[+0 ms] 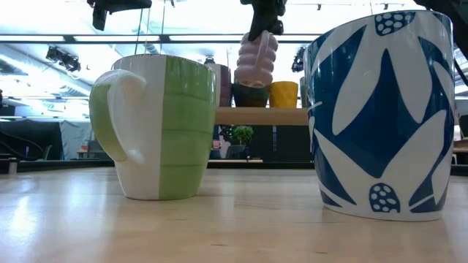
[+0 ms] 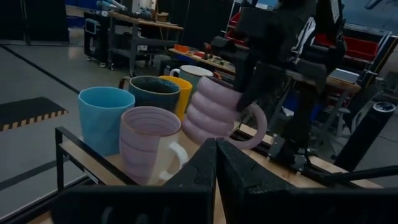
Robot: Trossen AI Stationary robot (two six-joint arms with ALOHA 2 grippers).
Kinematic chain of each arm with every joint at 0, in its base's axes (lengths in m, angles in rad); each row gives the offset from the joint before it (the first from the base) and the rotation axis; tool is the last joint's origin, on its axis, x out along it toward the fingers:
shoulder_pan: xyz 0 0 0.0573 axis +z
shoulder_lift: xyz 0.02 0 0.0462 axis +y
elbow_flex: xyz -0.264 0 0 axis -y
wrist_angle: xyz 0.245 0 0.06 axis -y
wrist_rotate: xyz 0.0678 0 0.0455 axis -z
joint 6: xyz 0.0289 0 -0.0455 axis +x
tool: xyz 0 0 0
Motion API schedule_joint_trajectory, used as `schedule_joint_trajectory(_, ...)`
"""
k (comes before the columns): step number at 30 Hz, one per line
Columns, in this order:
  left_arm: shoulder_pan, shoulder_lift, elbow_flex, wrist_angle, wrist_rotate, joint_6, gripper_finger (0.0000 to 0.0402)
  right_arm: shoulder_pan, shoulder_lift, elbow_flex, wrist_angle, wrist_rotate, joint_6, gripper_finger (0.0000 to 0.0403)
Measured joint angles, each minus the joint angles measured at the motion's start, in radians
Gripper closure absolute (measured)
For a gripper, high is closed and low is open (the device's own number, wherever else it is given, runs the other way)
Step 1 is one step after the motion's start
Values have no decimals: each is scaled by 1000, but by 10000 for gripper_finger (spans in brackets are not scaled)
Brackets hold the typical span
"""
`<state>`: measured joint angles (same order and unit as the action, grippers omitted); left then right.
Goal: Place coffee mugs
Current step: Put the violet mug on the shelf
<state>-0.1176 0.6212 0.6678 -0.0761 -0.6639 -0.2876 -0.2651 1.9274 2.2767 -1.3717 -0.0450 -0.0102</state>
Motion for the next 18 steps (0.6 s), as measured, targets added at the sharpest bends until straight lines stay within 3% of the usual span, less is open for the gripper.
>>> schedule_joint_trajectory(10,15,0,0,-1,9,-16,386,-36,1,-83,7,12,-42,356)
schedule_joint_trajectory(18,15,0,0,-2,19,-16,386,-72,-3,-93,-130,47,-71,356)
